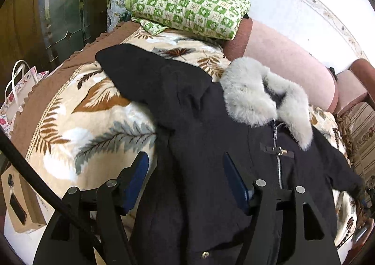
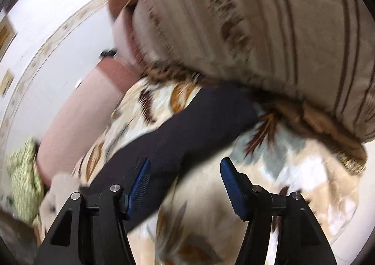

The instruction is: Fold large clothes

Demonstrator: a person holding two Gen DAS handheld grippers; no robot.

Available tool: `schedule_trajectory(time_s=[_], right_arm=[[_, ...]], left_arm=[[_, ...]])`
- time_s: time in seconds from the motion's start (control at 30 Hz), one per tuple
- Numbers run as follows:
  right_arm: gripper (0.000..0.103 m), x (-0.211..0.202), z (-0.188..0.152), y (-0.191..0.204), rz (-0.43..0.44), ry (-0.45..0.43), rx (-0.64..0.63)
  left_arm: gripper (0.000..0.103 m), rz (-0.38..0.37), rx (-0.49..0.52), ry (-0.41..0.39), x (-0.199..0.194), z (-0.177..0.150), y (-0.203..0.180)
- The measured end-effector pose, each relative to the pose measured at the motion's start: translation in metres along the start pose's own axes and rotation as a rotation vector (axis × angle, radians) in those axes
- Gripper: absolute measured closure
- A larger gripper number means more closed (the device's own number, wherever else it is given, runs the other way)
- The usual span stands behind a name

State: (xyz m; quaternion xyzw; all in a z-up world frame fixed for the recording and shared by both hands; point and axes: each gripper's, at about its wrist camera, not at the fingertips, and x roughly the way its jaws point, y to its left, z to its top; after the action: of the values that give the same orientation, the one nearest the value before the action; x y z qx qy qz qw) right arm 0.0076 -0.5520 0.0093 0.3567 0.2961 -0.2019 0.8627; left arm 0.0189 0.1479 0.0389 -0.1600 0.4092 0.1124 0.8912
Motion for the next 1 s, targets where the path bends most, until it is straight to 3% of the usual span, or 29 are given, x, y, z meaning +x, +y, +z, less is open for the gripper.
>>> schedule_trajectory(time_s=[0.2,0.27,0.33,0.37,0.53,0.7,0.77,0.8,0.83,0.87,0.9,0.97,1.0], right_arm=[[0.041,0.035,-0.024,0.032,0.095,0.094,-0.049],[0.041,0.063,-0.029,0.038,0.050,0.160,-0.044],[0.041,0.076,-0.036,0.039,0.015,0.197,-0.046],[0.041,0.076,-0.043,0.040,0.058,0.224,-0.040],[0.034,0.055,-0.083,0.056,0.214,0.358,-0.148],[0.030,0.035,-0.148,0.073,0.243,0.526,-0.349],[0.030,0.032,-0.167,0.076,0.232,0.554,-0.397],[0.034,0.031,-0.174,0.077,0.231,0.557,-0.412],[0.044,0.026,-0.183,0.080,0.240,0.563,-0.435],[0.065,0.025,-0.188,0.083,0.253,0.586,-0.443],[0.072,0.024,-0.189,0.084,0.257,0.596,-0.435],[0.079,0.011,-0.192,0.087,0.274,0.600,-0.428],[0.079,0.002,-0.196,0.089,0.287,0.604,-0.443]], left_arm=[[0.037,0.036,0.036,0.045,-0.001,-0.019,-0.010],[0.037,0.046,0.045,0.052,-0.004,-0.023,-0.008],[0.030,0.049,0.050,0.060,-0.007,-0.025,-0.003],[0.023,0.046,0.059,0.068,-0.006,-0.026,0.000],[0.022,0.000,0.110,0.151,0.017,-0.040,0.015],[0.022,-0.094,0.113,0.287,0.051,-0.072,0.024],[0.022,-0.083,0.119,0.267,0.052,-0.081,0.022],[0.035,-0.076,0.140,0.247,0.049,-0.085,0.020],[0.049,-0.069,0.162,0.249,0.046,-0.086,0.017],[0.073,-0.047,0.172,0.250,0.043,-0.086,0.016],[0.087,0.011,0.184,0.229,0.036,-0.084,0.017],[0.089,0.083,0.182,0.206,0.026,-0.081,0.027],[0.089,0.084,0.163,0.204,0.023,-0.080,0.034]])
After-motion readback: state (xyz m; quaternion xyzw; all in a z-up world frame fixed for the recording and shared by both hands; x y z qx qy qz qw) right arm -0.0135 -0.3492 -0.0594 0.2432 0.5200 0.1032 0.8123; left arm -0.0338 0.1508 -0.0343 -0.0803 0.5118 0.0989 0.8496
